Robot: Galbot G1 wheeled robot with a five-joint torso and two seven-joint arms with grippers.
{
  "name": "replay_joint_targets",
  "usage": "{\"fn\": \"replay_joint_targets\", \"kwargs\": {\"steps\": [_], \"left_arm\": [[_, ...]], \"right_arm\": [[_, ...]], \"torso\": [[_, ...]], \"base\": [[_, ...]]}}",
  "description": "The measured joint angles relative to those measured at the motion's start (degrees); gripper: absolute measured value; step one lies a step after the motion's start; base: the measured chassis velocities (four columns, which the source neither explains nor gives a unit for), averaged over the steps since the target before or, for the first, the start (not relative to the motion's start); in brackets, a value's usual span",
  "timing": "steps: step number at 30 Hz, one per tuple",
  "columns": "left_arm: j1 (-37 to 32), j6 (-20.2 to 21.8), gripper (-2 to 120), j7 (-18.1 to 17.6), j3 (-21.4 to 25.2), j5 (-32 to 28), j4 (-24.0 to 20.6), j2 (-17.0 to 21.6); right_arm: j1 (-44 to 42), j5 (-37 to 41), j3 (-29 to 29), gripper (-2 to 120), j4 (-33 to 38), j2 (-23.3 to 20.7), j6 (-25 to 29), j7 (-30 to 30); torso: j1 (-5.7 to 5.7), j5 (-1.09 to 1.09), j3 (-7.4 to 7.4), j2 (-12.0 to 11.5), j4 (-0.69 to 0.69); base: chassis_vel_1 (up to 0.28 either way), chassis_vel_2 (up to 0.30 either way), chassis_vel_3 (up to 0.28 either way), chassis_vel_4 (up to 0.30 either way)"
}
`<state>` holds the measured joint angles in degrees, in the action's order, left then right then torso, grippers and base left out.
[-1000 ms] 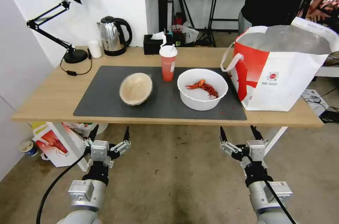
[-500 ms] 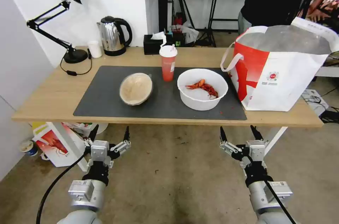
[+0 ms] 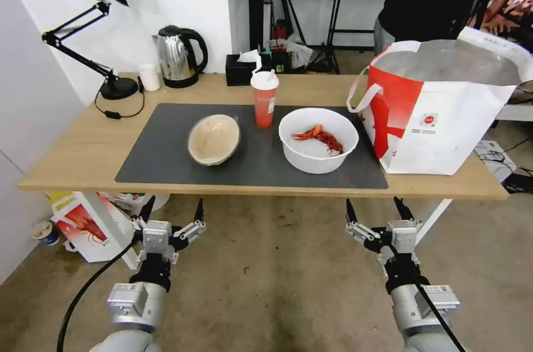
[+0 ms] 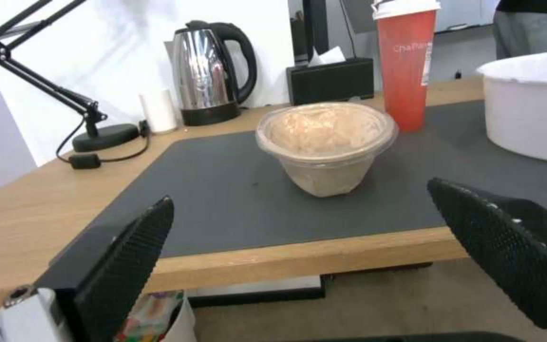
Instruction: Pick up the trash from the table and place it into the takeout bag.
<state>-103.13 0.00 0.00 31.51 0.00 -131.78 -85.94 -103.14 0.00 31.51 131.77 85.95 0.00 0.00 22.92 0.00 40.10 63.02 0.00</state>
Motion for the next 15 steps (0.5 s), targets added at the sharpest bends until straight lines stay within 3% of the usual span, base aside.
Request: {"fn": "replay_joint_targets", "kwargs": {"steps": [15], "left_arm": [[0.0, 0.0, 100, 0.0, 0.0, 0.0, 0.0, 0.0]], "right_arm": [[0.0, 0.0, 0.0, 100, 0.0, 0.0, 0.0, 0.0]], "torso": [[0.0, 0.0, 0.0, 0.0, 0.0]], "base": [[0.0, 0.0, 0.0, 0.0]]}}
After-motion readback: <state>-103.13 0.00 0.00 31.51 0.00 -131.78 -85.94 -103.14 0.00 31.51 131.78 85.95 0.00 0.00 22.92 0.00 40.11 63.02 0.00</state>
